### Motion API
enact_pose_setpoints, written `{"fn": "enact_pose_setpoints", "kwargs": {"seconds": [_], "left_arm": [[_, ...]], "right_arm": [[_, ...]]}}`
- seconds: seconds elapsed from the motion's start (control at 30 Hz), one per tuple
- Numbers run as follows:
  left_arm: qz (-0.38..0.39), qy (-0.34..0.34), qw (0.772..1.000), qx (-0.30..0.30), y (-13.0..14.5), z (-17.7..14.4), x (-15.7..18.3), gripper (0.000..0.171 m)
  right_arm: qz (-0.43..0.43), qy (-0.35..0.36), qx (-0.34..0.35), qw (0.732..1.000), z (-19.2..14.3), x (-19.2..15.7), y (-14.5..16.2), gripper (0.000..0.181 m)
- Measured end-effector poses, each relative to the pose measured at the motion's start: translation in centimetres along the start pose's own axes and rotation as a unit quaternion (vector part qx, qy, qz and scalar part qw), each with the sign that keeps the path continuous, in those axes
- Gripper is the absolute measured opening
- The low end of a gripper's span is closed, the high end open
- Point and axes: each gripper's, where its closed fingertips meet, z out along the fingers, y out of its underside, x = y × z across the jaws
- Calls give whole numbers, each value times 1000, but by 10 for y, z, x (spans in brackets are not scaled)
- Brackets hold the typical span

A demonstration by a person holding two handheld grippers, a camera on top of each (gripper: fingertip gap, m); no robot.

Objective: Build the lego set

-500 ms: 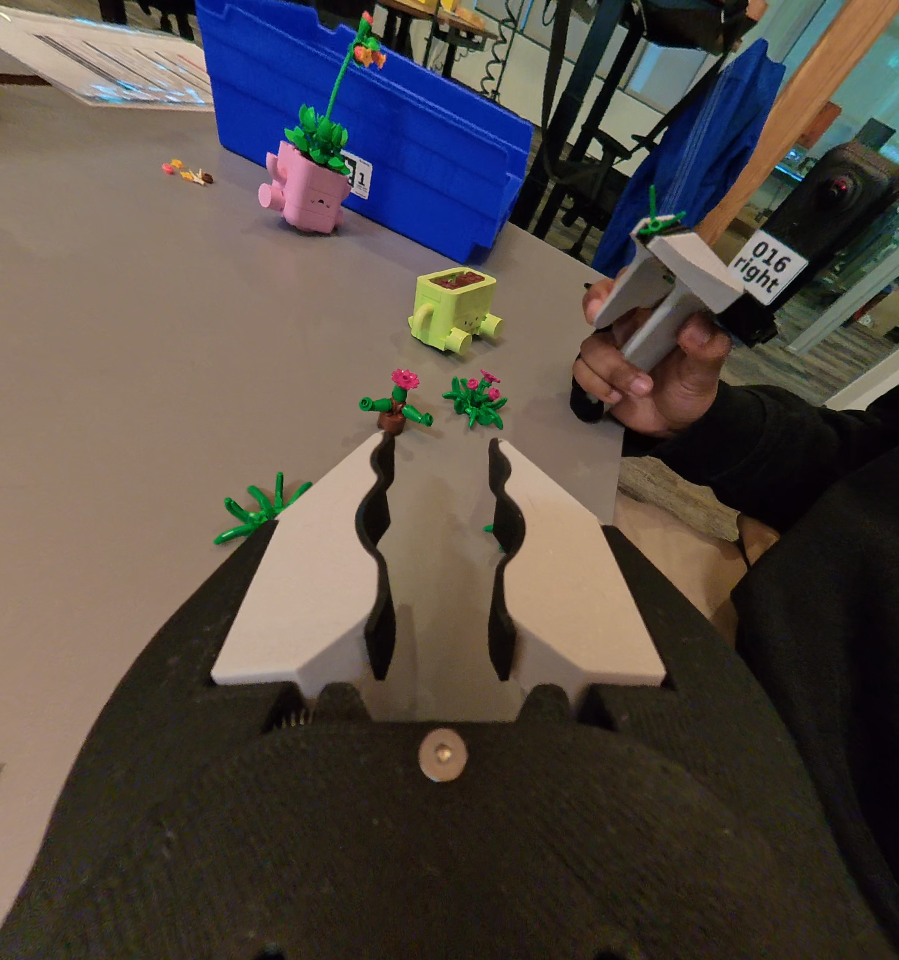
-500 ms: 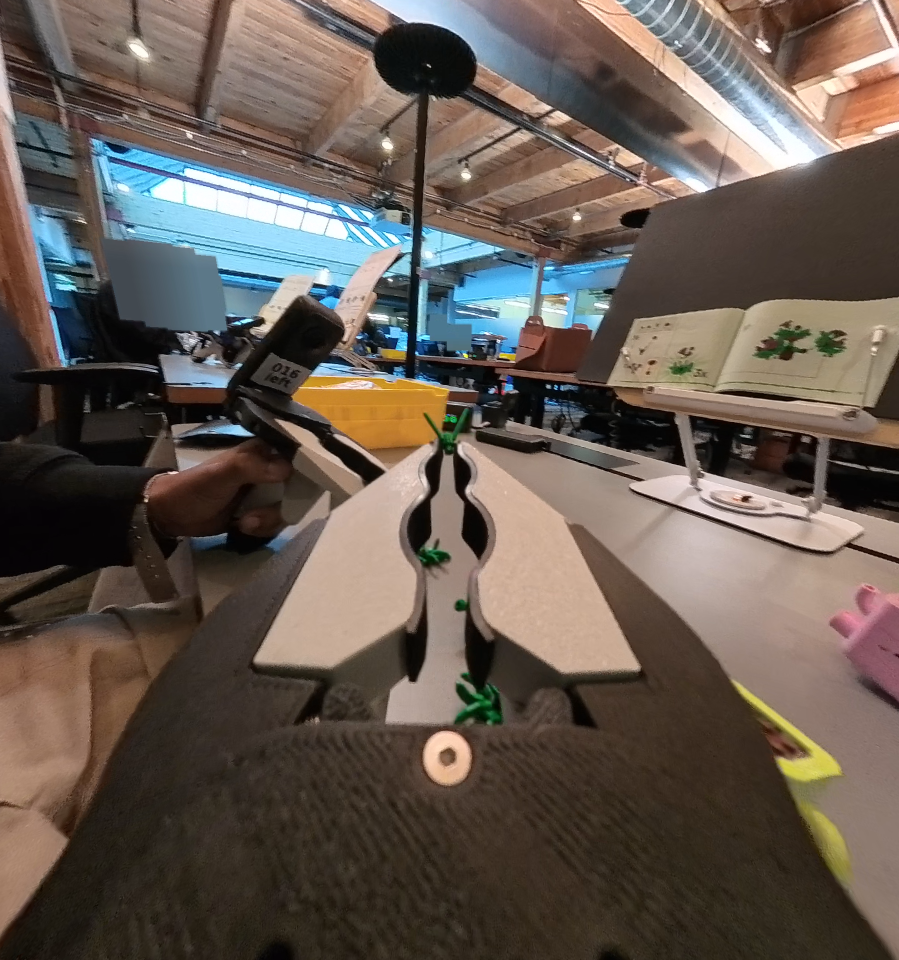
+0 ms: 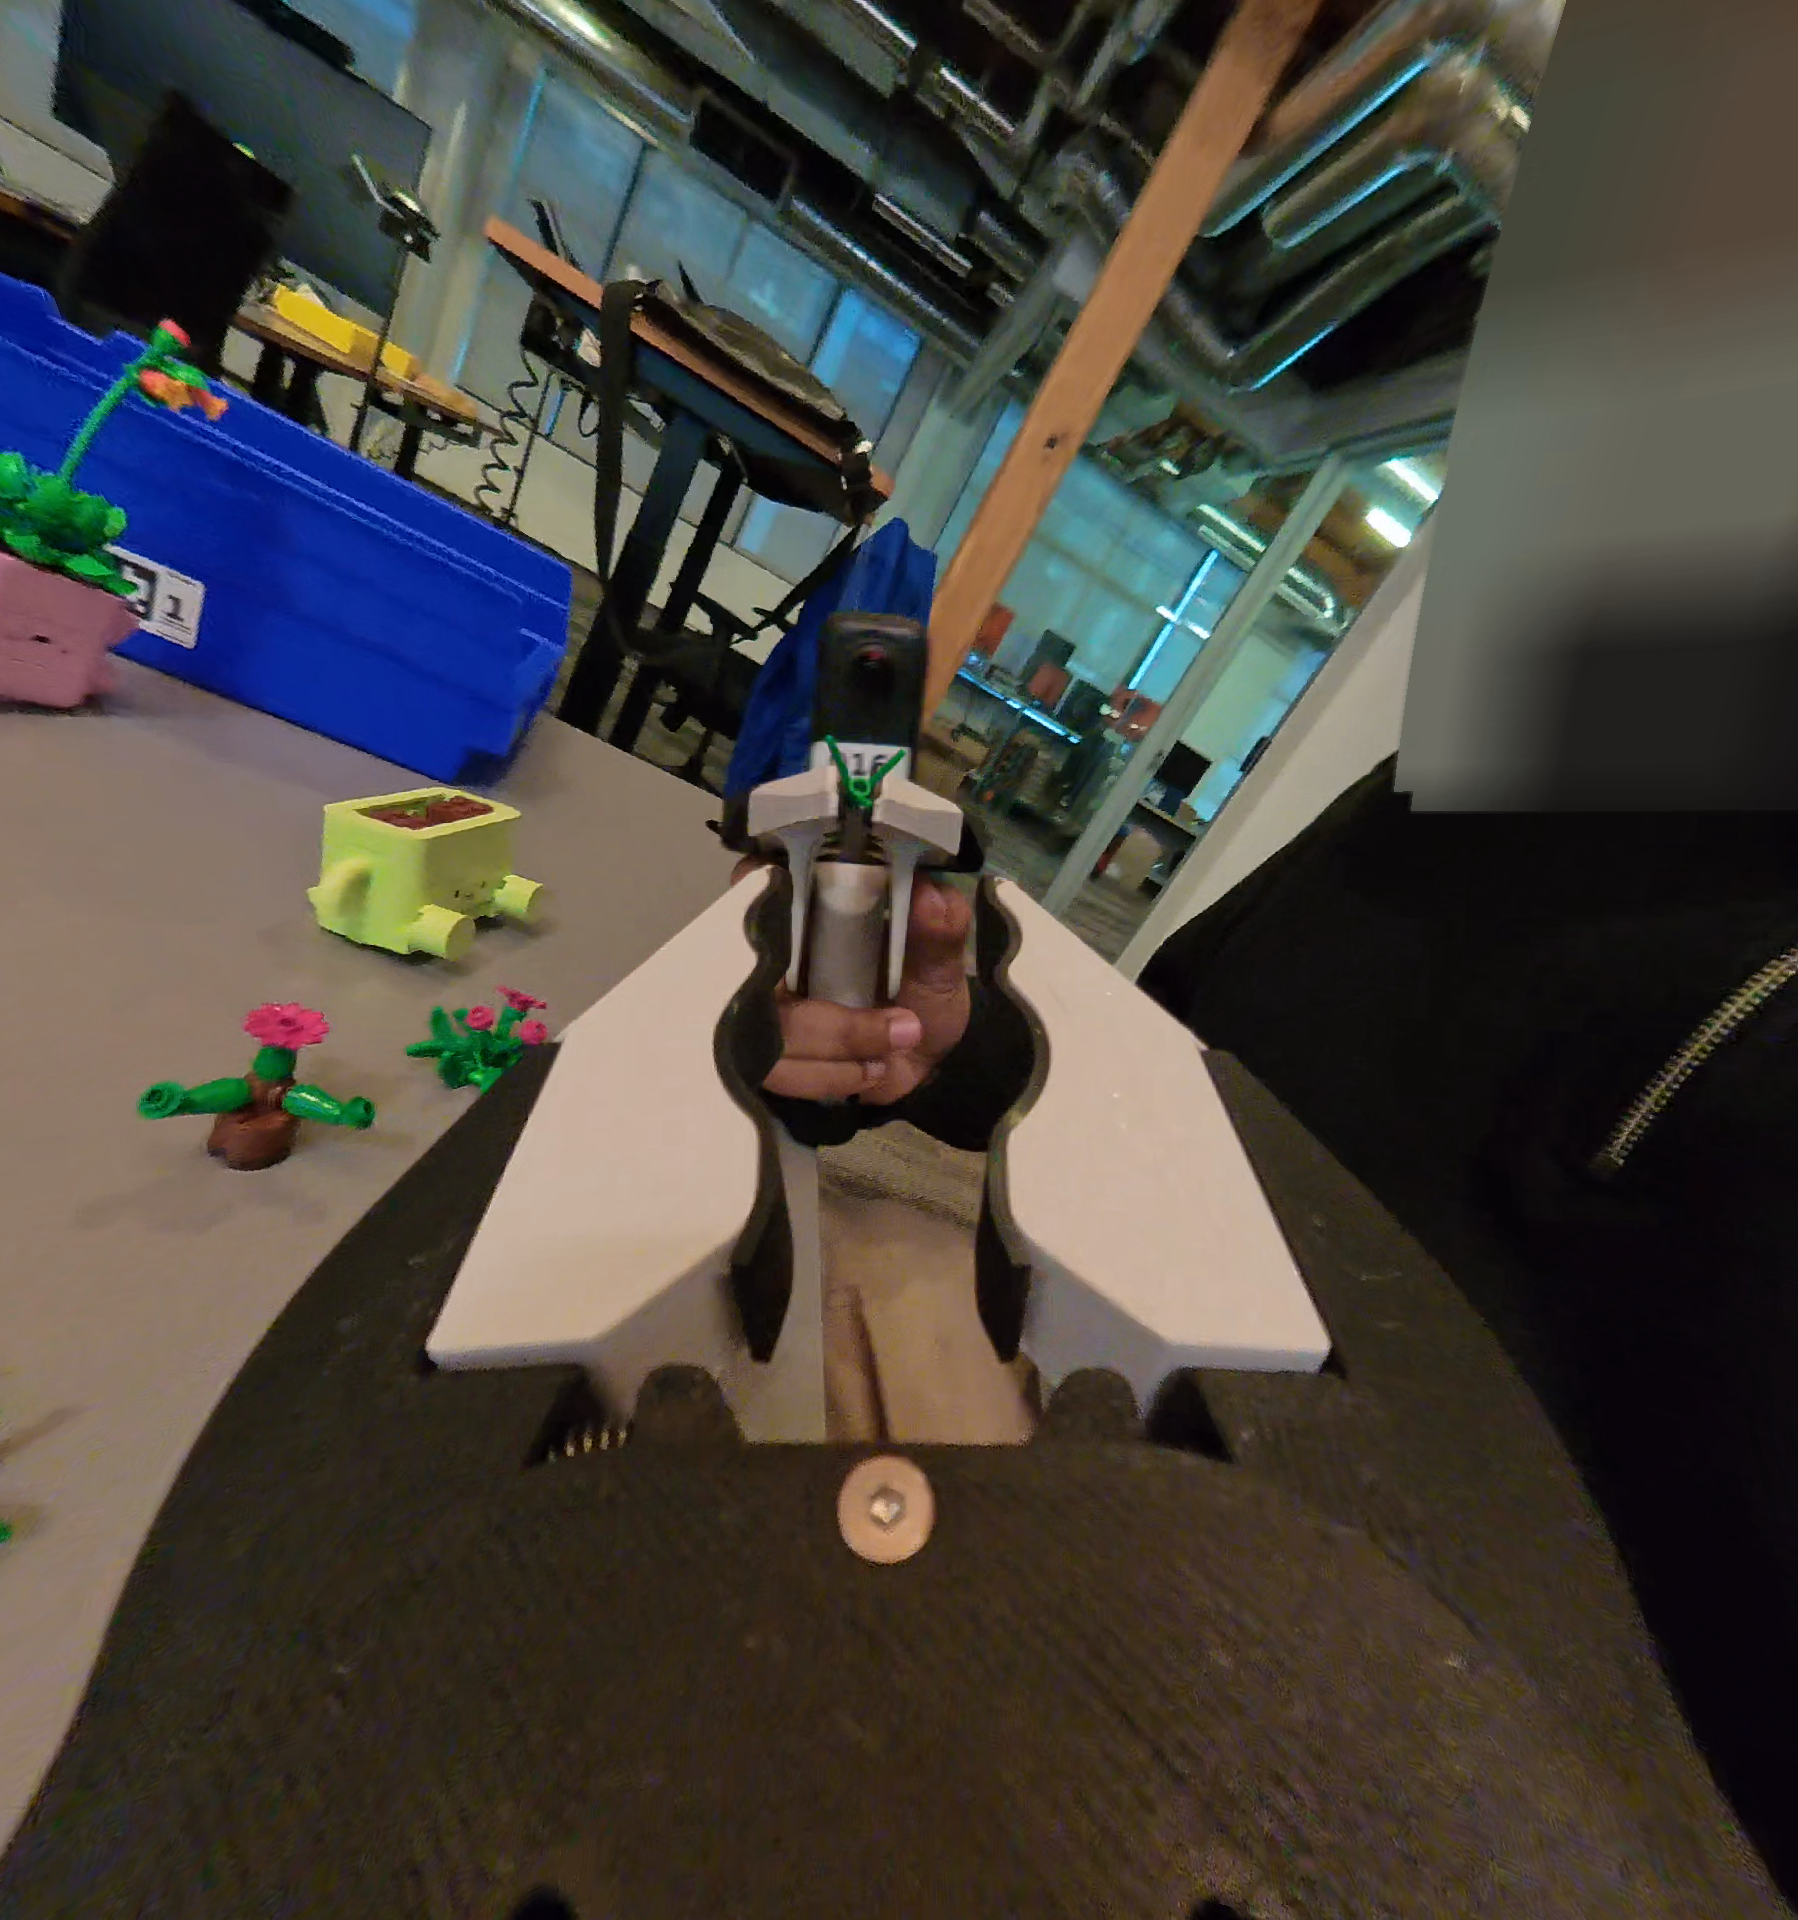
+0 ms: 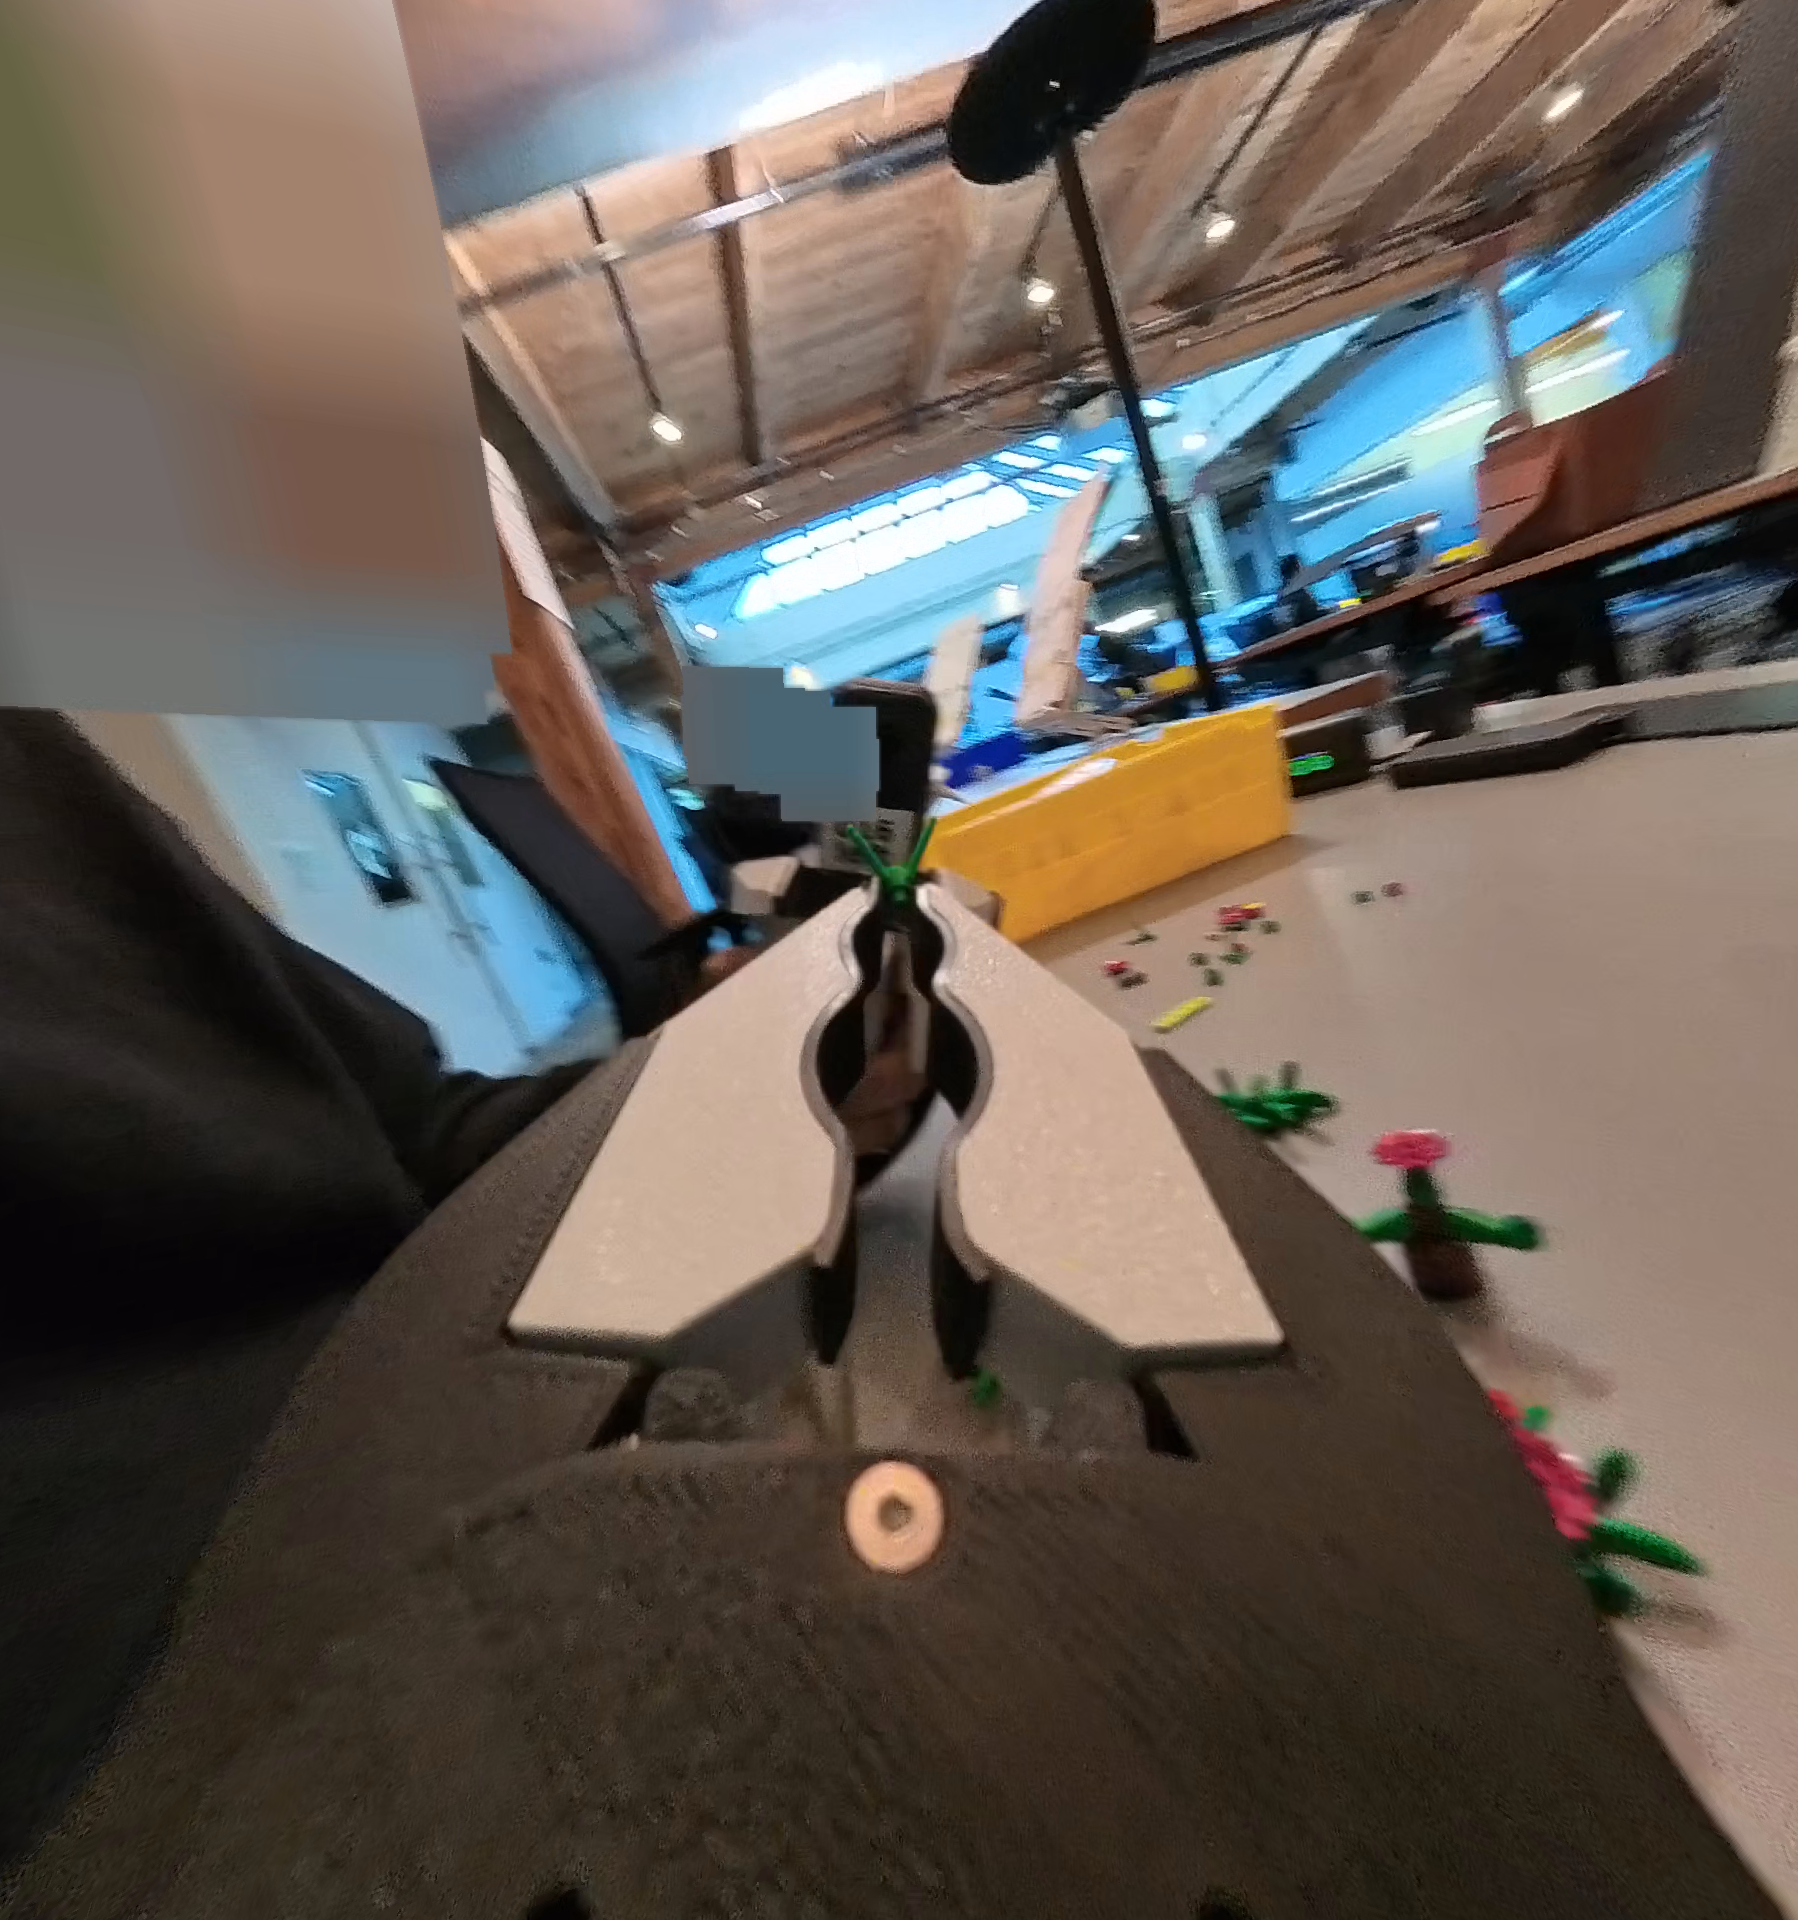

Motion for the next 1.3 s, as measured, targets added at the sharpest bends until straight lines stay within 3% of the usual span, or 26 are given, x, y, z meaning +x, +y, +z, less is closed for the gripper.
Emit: {"fn": "enact_pose_setpoints", "kwargs": {"seconds": [0.17,0.43,0.83,1.23,1.3], "left_arm": [[-15,-4,1000,5,1,0,-4,30],[-48,50,998,13,0,1,7,23],[-17,15,1000,-13,9,7,5,0],[13,-8,1000,-18,7,3,2,0],[18,-13,1000,-17,5,1,2,0]], "right_arm": [[130,-57,15,990,2,-1,5,1],[107,-72,-35,991,11,-13,21,1],[87,-48,-35,994,12,-11,22,1],[78,-43,-52,995,16,-13,28,1],[81,-46,-54,994,16,-13,29,8]]}}
